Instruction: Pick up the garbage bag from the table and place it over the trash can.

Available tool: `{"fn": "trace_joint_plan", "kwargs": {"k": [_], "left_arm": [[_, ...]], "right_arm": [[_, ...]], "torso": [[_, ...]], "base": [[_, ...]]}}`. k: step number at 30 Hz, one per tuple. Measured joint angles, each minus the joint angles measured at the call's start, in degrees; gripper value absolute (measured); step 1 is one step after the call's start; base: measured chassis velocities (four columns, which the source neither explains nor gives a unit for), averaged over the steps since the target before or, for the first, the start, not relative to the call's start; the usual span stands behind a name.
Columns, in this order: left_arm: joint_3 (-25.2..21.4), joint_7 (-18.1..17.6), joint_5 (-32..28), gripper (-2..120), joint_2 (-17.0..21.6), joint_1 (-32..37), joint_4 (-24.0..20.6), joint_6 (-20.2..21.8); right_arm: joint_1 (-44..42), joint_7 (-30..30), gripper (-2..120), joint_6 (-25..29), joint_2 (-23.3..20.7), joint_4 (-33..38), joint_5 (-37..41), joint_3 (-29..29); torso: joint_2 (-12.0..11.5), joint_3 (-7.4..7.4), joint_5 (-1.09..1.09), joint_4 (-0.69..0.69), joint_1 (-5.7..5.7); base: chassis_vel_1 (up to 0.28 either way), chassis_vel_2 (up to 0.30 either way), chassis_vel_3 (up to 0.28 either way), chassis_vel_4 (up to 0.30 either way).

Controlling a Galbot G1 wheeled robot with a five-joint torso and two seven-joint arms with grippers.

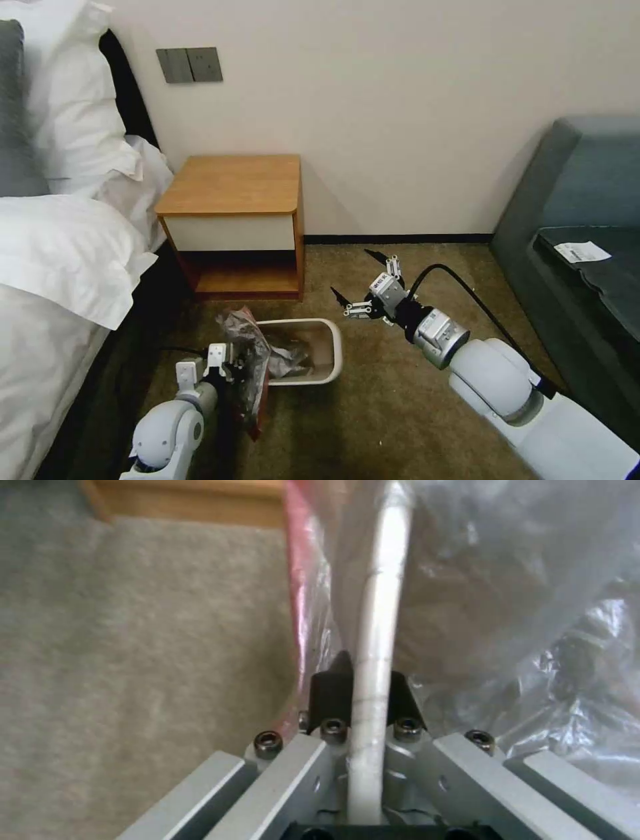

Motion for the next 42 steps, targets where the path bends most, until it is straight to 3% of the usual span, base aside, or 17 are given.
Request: {"fn": "trace_joint_plan", "kwargs": {"k": [8,16,24,32,42], "left_arm": [[-1.54,-1.73,2.47,0,-1.01,0.28,-1.81,-4.00],[-1.78,-4.93,0.93,0,-2.64,-2.13,-2.24,-13.05],[-0.14,-5.98,1.19,0,-3.21,-3.31,-1.62,-18.40],[0.71,-6.55,3.57,0,-3.27,-4.07,-0.86,-19.31],[0.83,-6.94,4.10,0,-3.38,-4.42,-0.62,-20.26]], "right_arm": [[0.90,-0.22,100,5.47,1.97,-1.72,0.76,-2.13],[6.96,2.16,100,11.88,5.98,-5.46,4.62,-10.56],[13.05,2.89,100,11.28,9.85,-8.70,6.56,-16.80],[20.90,3.42,100,9.87,12.57,-11.87,9.18,-22.94],[32.35,7.71,100,6.59,16.06,-18.87,27.20,-33.87]], "torso": [[0.01,-0.02,0.04,0.00,-0.01],[0.02,-0.02,0.05,0.01,-0.01],[0.03,-0.02,0.04,0.01,-0.02],[0.03,-0.02,0.04,0.02,-0.02],[0.03,-0.02,0.04,0.01,-0.02]], "base": [[0.000,0.000,0.000,0.000],[0.000,0.000,0.000,0.000],[0.000,0.000,0.000,0.000],[0.000,0.000,0.000,0.000],[0.000,0.000,0.000,0.000]]}}
